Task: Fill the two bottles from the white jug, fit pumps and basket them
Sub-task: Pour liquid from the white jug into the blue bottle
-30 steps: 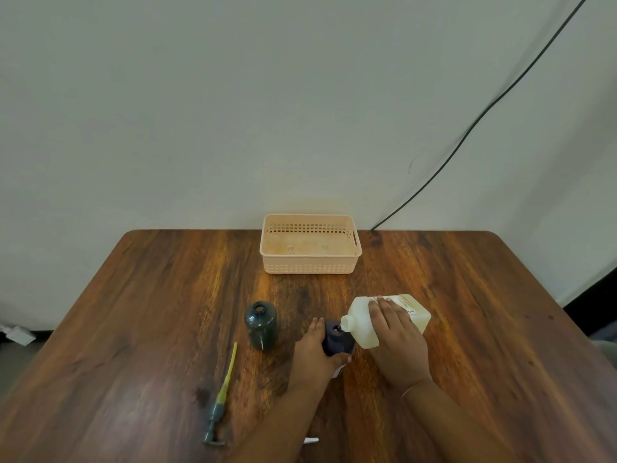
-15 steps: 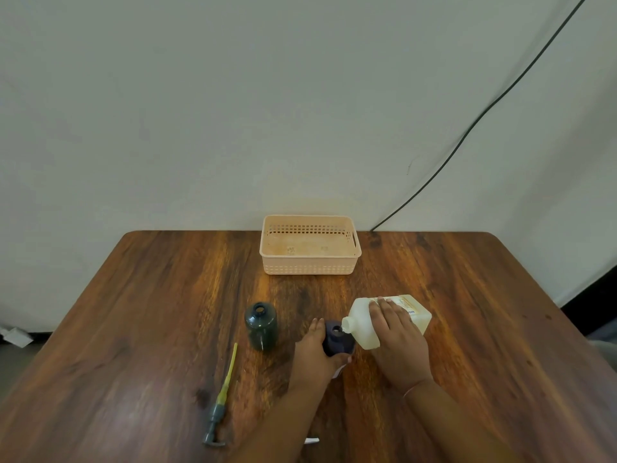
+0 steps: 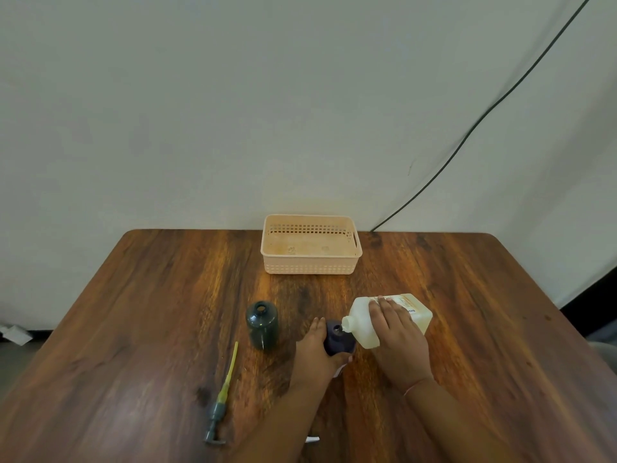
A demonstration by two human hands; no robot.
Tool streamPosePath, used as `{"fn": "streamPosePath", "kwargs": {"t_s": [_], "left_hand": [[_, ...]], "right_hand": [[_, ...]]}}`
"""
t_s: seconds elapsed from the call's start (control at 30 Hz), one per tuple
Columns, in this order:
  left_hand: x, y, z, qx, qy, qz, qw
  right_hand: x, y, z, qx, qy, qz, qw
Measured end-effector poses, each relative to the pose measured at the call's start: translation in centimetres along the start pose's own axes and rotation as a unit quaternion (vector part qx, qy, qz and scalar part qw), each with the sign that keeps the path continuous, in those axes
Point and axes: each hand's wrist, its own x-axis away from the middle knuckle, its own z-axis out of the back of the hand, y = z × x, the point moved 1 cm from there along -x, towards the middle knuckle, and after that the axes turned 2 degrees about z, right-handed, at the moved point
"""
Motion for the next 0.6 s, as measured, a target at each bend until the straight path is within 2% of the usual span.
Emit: {"fn": "streamPosePath", "kwargs": {"t_s": [0.6], "left_hand": [[0.2, 0.09, 0.11, -0.003, -0.004, -0.001, 1.0]], "right_hand": [[0.04, 0.05, 0.02, 0.007, 0.002, 0.008, 1.0]]}}
